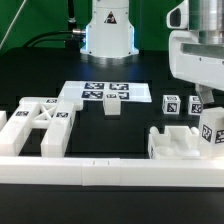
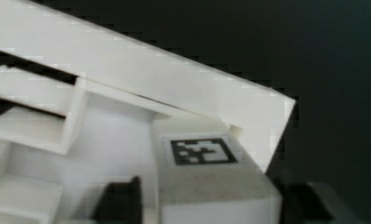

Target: Assemble chair

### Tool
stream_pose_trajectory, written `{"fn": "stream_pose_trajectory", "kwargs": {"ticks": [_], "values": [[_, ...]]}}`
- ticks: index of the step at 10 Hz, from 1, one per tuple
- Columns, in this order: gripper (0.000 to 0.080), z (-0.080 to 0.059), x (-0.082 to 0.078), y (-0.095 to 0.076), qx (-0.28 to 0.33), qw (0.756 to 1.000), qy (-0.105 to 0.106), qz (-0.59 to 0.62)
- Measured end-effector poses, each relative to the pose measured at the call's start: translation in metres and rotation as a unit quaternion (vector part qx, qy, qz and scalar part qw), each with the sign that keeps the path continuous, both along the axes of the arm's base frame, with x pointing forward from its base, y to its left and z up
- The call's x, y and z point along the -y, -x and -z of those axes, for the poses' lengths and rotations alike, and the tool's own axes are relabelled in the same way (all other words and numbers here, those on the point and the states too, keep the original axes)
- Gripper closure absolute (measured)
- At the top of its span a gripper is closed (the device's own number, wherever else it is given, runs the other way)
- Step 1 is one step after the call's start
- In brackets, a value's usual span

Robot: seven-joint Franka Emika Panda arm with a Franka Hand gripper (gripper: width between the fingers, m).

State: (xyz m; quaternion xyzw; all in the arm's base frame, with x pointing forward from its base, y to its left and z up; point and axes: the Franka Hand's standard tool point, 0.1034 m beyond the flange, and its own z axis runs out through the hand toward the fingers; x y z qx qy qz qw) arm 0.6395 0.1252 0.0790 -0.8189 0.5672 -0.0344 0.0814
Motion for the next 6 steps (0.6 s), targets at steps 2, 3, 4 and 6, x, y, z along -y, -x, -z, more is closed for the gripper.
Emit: {"fn": "stream_pose_trajectory", "kwargs": {"ticks": [2,3,4,6], "values": [[0.0188,-0.0001,0.0034,-0.0007,0.005,0.998,0.01,-0.061],[0.0188,-0.001,0.0068,-0.0021,0.011,0.994,0.017,-0.104],[0.0157,-0.0006,0.0065,-0.0019,0.013,0.991,0.021,-0.13],[0.0152,-0.0003,0.0066,-0.0018,0.02,0.978,0.032,-0.206]]}}
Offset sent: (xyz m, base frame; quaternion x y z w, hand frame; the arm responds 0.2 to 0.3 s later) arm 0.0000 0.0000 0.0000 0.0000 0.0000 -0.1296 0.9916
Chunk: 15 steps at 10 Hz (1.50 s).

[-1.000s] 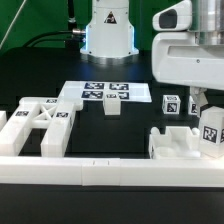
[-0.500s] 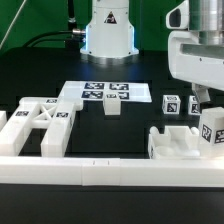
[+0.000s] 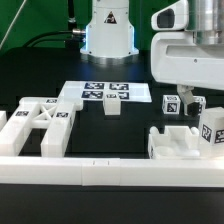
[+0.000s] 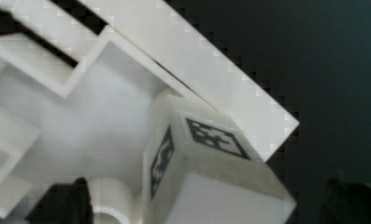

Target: Assemble chair

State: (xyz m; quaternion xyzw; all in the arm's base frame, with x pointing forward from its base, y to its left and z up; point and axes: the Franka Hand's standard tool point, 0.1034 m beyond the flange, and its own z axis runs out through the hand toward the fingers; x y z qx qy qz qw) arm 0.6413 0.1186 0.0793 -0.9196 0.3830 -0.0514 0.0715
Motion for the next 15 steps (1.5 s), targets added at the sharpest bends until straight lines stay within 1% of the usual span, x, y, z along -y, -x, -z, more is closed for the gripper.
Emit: {"fn": "stream_pose_trajectory", "kwargs": {"ticks": [2,3,4,5,7,8,9,11,13,15], "values": [[0.0151,0.0003,0.0,0.0002,0.005,0.998,0.01,-0.066],[0.0151,0.0017,-0.0013,0.0037,-0.006,0.99,0.031,-0.134],[0.0151,0.0026,-0.0012,0.0022,-0.002,0.978,0.049,-0.203],[0.0151,0.003,-0.0006,0.0027,-0.007,0.962,0.061,-0.268],[0.0151,-0.0013,-0.0024,-0.001,-0.014,0.935,0.074,-0.347],[0.0151,-0.0016,-0.0013,-0.0021,-0.012,0.914,0.082,-0.398],[0.0151,-0.0013,0.0011,-0.0022,-0.013,0.895,0.086,-0.438],[0.0151,-0.001,0.0,-0.0021,-0.011,0.863,0.096,-0.496],[0.0151,-0.0006,0.0012,-0.0022,-0.01,0.85,0.097,-0.517],[0.0404,-0.0005,0.0011,-0.0021,-0.01,0.852,0.097,-0.514]]}}
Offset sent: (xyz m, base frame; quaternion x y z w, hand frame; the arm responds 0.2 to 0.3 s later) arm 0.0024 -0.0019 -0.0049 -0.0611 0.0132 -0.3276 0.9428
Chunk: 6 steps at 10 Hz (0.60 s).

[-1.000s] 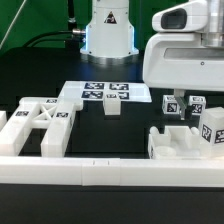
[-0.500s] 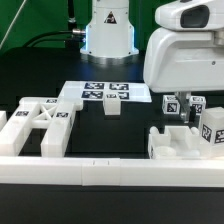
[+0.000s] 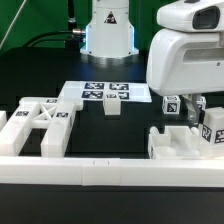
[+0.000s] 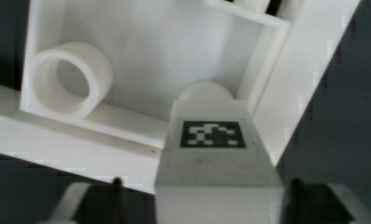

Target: Assemble chair

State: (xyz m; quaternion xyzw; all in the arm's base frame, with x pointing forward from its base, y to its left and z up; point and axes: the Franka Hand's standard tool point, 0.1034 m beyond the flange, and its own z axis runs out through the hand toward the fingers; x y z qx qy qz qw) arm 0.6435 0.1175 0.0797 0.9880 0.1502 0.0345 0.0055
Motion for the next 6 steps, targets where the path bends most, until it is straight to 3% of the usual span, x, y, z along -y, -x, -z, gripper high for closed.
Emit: {"fn": "stream_pose_trajectory", "kwargs": {"ticks": [1,2,6], "values": [[0.0404,0.0,0.0,0.0,0.0,1.0,-0.001,0.009],[0.0514,0.0,0.0,0.0,0.0,1.0,-0.001,0.009],[0.0514,0.0003,-0.0011,-0.0011,0.008,0.989,-0.014,0.146]]}}
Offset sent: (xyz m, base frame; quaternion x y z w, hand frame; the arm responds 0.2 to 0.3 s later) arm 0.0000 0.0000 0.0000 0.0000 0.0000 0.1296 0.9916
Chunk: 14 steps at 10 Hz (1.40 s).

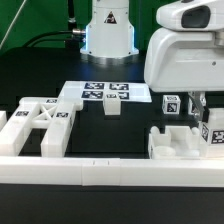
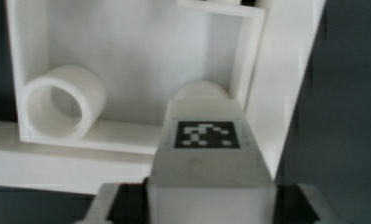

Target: Assemble chair

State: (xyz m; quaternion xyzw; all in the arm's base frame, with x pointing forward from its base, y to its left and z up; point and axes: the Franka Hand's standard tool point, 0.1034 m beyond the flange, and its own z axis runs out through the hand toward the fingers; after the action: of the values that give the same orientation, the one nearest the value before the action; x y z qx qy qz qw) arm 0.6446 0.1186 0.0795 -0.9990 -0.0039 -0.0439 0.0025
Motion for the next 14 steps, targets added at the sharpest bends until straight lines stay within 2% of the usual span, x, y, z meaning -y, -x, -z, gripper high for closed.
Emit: {"fn": "stream_pose_trajectory", "kwargs": {"ticks": [3,6,9,11,12,13,14], "values": [[0.0514,0.0,0.0004,0.0031,0.013,0.986,-0.024,0.167],[0.0514,0.0003,-0.002,0.0039,0.005,0.927,-0.042,0.373],[0.0514,0.0005,-0.0037,0.0039,-0.004,0.87,-0.054,0.491],[0.0514,0.0004,-0.0041,0.0038,-0.006,0.843,-0.06,0.534],[0.0514,0.0005,-0.0052,0.0039,-0.008,0.841,-0.063,0.537],[0.0414,0.0005,-0.005,0.0041,-0.008,0.854,-0.061,0.517],[0.0276,0.0009,-0.0048,0.0049,-0.009,0.864,-0.058,0.5]]}}
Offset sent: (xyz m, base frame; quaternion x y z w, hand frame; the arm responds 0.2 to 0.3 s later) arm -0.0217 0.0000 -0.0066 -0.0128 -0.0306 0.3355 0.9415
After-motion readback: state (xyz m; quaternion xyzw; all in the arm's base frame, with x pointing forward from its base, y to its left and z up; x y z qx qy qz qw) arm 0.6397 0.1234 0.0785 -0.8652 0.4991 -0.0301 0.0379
